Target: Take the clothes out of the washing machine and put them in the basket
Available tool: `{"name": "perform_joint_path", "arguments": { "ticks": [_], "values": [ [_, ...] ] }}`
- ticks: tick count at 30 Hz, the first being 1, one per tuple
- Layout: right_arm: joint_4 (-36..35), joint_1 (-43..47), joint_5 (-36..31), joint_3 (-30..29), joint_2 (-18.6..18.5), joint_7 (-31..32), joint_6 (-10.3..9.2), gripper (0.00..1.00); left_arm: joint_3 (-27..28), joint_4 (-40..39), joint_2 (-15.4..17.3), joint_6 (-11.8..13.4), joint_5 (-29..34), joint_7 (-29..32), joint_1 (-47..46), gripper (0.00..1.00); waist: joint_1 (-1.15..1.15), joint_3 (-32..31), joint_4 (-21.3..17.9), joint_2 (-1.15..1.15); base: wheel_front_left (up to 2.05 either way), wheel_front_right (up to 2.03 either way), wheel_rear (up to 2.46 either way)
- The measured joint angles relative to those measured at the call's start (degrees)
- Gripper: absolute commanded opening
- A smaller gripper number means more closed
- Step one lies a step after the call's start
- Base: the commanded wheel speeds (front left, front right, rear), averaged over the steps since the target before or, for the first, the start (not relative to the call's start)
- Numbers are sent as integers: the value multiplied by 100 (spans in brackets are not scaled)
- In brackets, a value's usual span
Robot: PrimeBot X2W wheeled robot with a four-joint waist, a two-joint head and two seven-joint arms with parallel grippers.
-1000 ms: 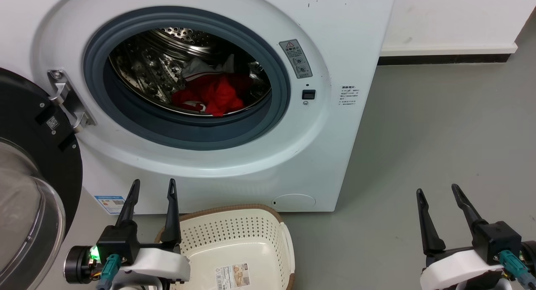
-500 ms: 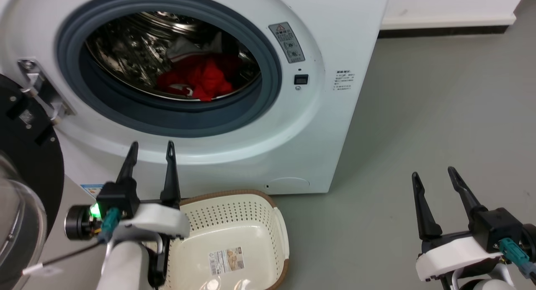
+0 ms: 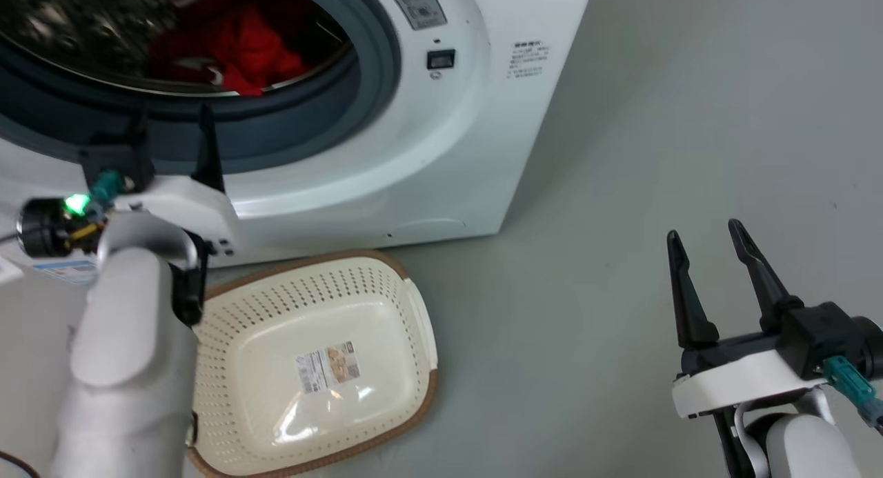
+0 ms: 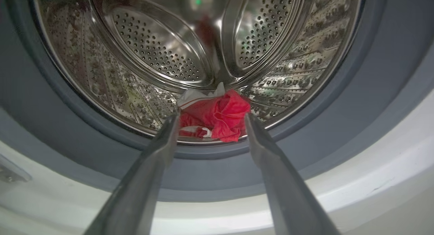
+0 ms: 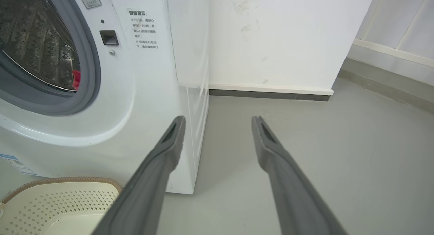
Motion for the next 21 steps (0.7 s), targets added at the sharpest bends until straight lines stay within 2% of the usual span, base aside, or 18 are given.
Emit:
{"name": "perform_joint_path", "arguments": {
  "ticks": [12,21],
  "values": [
    [364,-541,319,236,-2,-278,0,100,-25,907,688,-116,52,1051,-1798,100,1,1152,-482,0,0,0,0],
    [581,-850,459,548,-1,-393,0,100,-152,1511,1105,-249,99,1974,-2942,100,1,1711,-808,0,0,0,0]
  ]
}}
